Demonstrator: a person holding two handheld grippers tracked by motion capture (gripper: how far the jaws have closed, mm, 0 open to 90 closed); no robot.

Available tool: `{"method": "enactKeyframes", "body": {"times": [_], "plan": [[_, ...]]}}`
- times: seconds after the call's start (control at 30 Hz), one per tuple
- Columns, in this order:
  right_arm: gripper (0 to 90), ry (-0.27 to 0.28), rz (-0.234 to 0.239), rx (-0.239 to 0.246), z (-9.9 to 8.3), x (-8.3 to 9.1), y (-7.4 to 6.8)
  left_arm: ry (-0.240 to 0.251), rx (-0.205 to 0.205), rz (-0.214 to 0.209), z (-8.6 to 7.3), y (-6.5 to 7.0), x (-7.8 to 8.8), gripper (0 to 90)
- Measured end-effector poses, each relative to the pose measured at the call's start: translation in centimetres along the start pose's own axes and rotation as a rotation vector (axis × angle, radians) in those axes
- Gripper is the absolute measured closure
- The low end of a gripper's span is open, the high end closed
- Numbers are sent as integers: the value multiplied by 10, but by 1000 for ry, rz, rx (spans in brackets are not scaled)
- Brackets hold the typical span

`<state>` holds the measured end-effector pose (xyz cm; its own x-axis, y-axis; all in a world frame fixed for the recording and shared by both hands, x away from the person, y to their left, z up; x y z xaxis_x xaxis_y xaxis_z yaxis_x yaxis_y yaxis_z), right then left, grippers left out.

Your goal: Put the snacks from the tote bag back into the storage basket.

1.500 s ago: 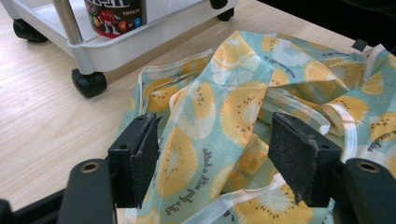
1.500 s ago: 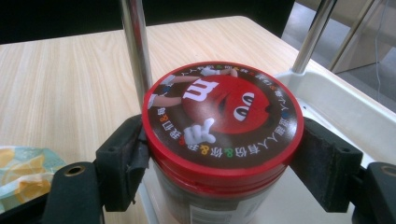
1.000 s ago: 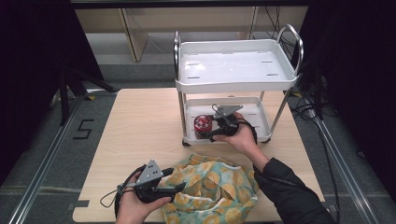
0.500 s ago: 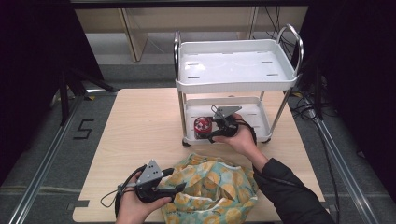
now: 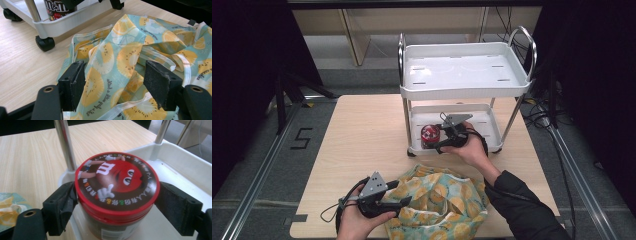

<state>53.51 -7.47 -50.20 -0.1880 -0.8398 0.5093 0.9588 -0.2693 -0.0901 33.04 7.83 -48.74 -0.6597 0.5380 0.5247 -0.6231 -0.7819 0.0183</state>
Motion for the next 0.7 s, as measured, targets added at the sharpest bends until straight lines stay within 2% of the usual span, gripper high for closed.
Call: {"method": "enactKeyframes", "body": {"times": [0.1, 0.13, 0.17, 0.2, 0.27, 0.33, 0.37, 0.47, 0.5, 0.53, 0.57, 0.6, 0.7], "plan": [[178, 8, -6, 8, 1, 1, -1, 5, 1, -3, 0, 1, 0, 332], [176, 16, 14, -7, 2, 2, -5, 6, -1, -3, 0, 1, 0, 332], [173, 23, 4, -17, 3, 3, -6, 9, 10, -2, 1, 1, 0, 332], [170, 22, 3, -26, 3, 4, -7, 5, -2, -3, 0, 0, 0, 332], [168, 30, 15, -11, 4, 5, -9, -2, -1, 0, 0, 0, 0, 332], [165, 33, -9, -22, 4, 9, -10, 17, 13, 1, 1, 1, -1, 332], [164, 37, -14, -15, 4, 11, -11, 6, -2, 0, 1, 0, 1, 332], [164, 34, -25, -20, 3, 18, -15, 5, 5, 4, 1, 1, 1, 332], [165, 59, -42, -22, 4, 19, -15, 1, -1, 13, 1, 0, 1, 332], [174, 65, -43, -25, 4, 21, -16, 2, -1, 13, 1, 0, 1, 332], [181, 69, -18, -1, 4, 22, -17, 2, -6, 12, 1, 0, 1, 332], [188, 74, -23, 6, 4, 24, -17, -1, -4, 11, 1, 1, 2, 332], [276, 103, -28, -6, 2, 32, -22, 8, 1, 7, 2, 1, 1, 332]]}}
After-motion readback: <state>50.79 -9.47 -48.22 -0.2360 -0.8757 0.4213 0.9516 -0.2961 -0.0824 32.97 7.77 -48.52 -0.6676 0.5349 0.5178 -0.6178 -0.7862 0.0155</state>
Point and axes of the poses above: each handheld gripper's, and its own axes: x roughly backward along the jaws, z roughly out of its top, y roughly to its right, the point moved 8 cm from there along -x, roughly forward along the jaws, and after that the axes turned 13 degrees about z, right-handed, at the moved point
